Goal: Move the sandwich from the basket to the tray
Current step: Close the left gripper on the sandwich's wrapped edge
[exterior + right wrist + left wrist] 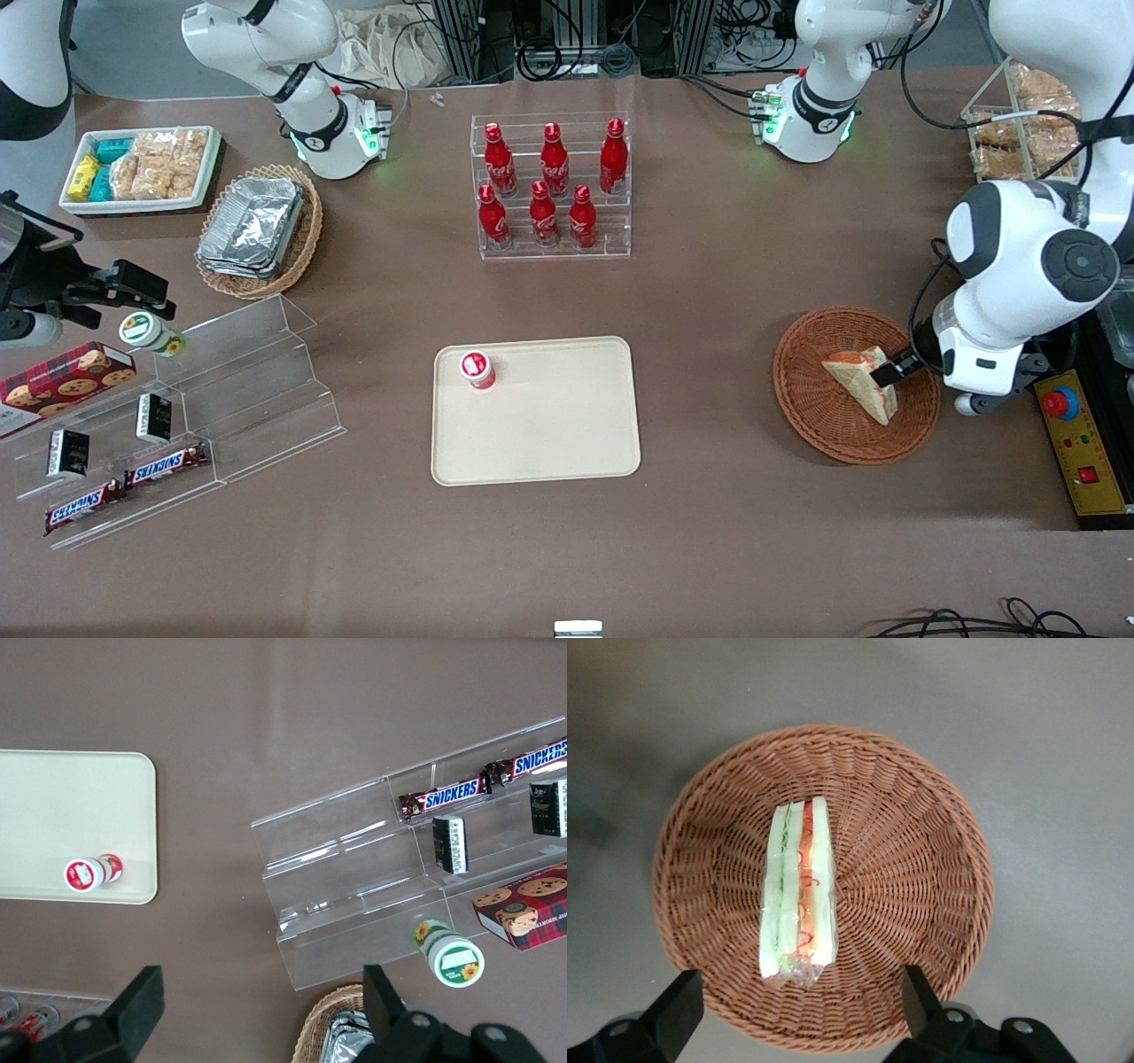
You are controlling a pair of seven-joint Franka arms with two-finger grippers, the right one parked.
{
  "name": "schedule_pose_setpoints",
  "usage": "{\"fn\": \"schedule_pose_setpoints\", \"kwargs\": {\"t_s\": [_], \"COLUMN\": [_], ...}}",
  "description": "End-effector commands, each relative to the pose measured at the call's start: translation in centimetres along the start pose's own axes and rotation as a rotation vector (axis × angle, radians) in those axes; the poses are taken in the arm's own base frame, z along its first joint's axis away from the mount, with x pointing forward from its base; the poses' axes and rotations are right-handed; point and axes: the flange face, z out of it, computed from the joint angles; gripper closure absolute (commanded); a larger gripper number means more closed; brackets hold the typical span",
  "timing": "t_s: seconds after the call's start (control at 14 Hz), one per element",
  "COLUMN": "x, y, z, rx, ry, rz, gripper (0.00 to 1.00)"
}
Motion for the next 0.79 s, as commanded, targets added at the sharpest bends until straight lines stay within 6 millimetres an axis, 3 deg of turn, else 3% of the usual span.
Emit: {"fn": "schedule_pose_setpoints", "kwargs": {"t_s": [0.0,0.29,0.5,0.71], "x": [-1.0,-2.0,-1.5,-1.7], "y": [-0.6,-1.8,-3.2,-3.3], "z": [2.6,6.3,7.9,9.4], "rx": [0.007,-0.005,0.011,0.010], "ry": [0.015,0.013,-0.005,-0.013], "rz": [-0.037,-0.044,-0.069,-0.070], "gripper": [0.00,0.00,0.00,0.00]}}
